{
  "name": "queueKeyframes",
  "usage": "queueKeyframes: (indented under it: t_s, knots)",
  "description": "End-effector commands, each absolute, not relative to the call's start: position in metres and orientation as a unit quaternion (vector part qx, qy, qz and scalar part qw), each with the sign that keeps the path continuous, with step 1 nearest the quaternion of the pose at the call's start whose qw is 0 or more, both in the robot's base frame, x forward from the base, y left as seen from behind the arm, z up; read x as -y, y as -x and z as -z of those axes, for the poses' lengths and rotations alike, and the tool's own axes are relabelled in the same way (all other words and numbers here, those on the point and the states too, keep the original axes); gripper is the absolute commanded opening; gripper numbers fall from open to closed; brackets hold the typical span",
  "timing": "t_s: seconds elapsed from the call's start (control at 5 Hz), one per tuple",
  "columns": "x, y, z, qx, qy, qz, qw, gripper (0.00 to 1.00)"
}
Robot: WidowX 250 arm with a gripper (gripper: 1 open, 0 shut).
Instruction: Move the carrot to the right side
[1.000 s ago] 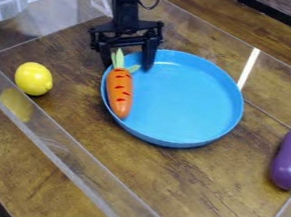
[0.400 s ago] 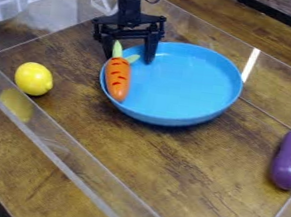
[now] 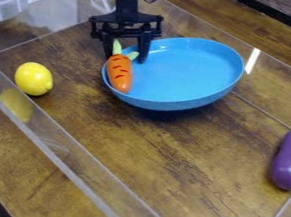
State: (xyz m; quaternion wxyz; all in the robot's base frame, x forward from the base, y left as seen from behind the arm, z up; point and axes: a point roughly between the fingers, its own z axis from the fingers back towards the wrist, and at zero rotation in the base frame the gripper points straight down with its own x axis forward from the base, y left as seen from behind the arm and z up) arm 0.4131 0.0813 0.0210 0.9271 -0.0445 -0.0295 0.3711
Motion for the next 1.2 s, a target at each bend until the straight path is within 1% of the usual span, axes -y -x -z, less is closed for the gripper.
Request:
queueKeyframes:
  t_s: [0.0,0.2,0.4,0.8,1.0]
  knots:
    - [-0.094,-0.410,-0.016,0.034,0.040,-0.363,0.930,0.00]
    - [-0.092,-0.410,-0.015,0.032,0.039,-0.324,0.945,0.00]
    - [-0.080,-0.411,-0.018,0.032,0.034,-0.328,0.944,0.00]
    - [-0.060,-0.410,-0.017,0.029,0.027,-0.283,0.958,0.00]
    - [-0.050,-0.409,-0.016,0.027,0.022,-0.262,0.965,1.00]
